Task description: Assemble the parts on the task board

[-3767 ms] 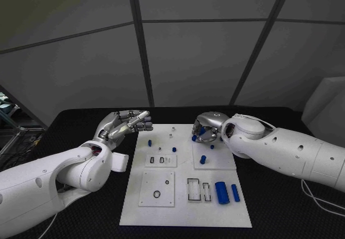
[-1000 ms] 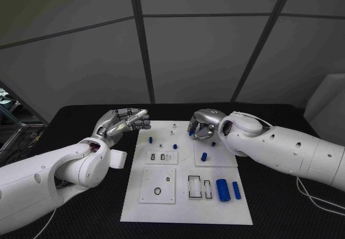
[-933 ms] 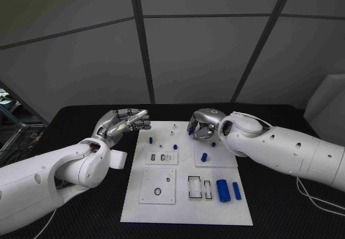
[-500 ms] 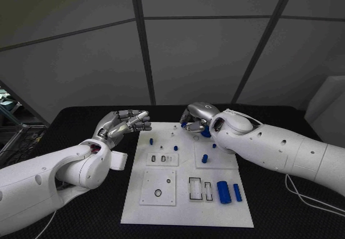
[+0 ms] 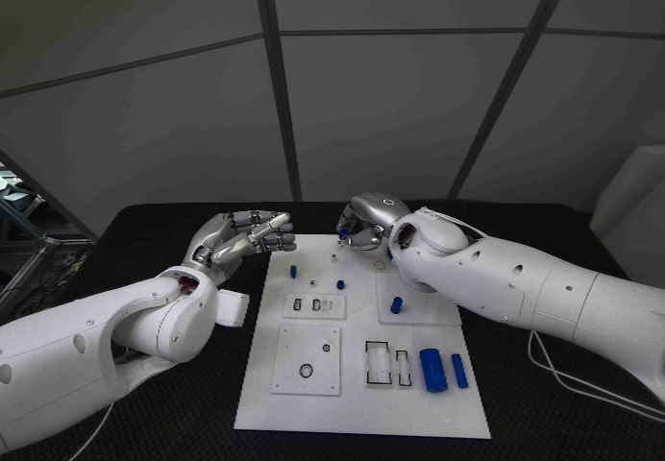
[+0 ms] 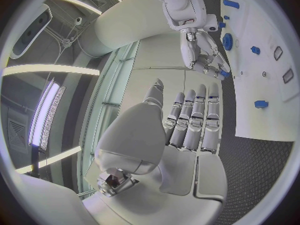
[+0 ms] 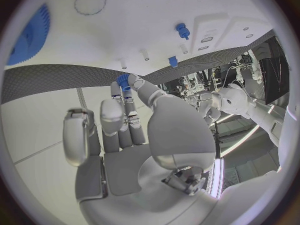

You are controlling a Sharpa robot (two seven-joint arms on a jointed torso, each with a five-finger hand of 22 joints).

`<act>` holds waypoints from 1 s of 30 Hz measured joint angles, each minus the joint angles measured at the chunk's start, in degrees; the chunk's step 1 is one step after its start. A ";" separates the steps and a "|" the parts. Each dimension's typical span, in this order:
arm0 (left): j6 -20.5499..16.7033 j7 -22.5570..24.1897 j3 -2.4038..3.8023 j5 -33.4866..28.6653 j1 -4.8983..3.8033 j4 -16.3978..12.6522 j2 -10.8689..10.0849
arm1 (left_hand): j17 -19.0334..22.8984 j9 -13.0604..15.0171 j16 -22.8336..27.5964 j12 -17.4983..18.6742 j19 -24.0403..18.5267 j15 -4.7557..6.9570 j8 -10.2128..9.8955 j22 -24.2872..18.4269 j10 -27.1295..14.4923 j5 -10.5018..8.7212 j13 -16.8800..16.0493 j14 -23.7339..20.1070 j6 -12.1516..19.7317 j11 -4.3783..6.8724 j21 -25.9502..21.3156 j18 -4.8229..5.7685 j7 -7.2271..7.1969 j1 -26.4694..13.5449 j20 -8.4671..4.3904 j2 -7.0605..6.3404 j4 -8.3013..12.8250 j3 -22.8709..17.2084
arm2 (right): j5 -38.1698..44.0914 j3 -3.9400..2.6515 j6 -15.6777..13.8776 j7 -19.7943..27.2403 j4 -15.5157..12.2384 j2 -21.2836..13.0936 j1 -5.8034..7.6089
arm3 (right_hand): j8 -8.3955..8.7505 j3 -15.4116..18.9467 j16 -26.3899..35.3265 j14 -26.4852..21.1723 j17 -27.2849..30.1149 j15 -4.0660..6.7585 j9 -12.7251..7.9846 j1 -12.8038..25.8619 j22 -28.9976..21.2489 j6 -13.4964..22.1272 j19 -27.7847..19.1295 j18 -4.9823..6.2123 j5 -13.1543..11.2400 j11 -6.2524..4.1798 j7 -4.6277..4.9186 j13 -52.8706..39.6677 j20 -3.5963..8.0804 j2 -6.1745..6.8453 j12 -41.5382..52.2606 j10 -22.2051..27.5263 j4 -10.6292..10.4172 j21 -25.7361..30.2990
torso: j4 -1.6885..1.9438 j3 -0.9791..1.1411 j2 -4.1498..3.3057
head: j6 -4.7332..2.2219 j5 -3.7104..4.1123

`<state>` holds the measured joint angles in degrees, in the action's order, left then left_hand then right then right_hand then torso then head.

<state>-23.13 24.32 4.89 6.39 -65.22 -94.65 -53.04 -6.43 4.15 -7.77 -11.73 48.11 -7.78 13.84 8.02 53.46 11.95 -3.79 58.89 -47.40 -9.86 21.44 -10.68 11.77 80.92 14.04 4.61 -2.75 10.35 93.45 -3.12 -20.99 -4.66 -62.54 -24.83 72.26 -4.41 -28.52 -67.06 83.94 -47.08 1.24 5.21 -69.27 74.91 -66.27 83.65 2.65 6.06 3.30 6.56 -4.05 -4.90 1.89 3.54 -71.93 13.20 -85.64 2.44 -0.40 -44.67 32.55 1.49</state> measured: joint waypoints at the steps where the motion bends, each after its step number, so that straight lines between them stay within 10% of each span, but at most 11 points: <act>1: 0.00 0.00 0.00 0.00 -0.02 0.00 0.00 | 0.00 0.00 0.00 0.00 0.00 0.00 0.00 0.00 0.00 0.00 0.00 0.00 0.00 0.00 0.00 0.00 0.00 0.00 0.00 0.00 0.00 0.00 | 0.02 0.00 0.02 0.04 0.17 0.11 0.00 | 0.01 0.00 0.00 0.00 0.02 0.00 -0.01 0.00 0.00 0.00 0.00 0.00 0.00 0.09 0.00 -0.01 0.00 0.00 0.00 0.09 0.00 0.00 | 0.00 0.00 0.00 | 0.01 -0.01; 30: 0.02 -0.03 0.01 0.00 -0.29 -0.12 0.05 | -0.04 -0.04 0.00 0.00 0.00 0.00 0.00 -0.07 0.00 0.00 0.00 0.00 0.00 0.00 0.00 0.00 0.00 0.00 0.00 0.00 0.16 0.16 | 0.25 0.07 2.72 0.86 5.12 3.58 0.00 | 0.39 -0.30 0.21 -0.35 0.95 -0.08 -0.06 0.08 0.00 0.25 -0.42 0.01 -0.13 0.29 0.19 0.03 -0.42 0.07 -0.02 0.29 -0.33 0.00 | -0.16 0.03 0.01 | 0.60 -0.50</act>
<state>-23.11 24.29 4.90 6.40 -65.50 -94.77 -52.99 -6.47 4.11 -7.77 -11.73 48.11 -7.78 13.84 7.95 53.46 11.95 -3.79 58.89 -47.40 -9.87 21.44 -10.69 11.77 80.92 14.04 4.61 -2.60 10.51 93.70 -3.05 -18.27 -3.80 -57.42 -21.24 72.26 -4.02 -28.82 -66.84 83.59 -46.12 1.16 5.15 -69.20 74.90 -66.03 83.24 2.65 5.93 3.60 6.75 -4.02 -5.32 1.97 3.52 -71.64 12.87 -85.64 2.29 -0.37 -44.66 33.16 0.99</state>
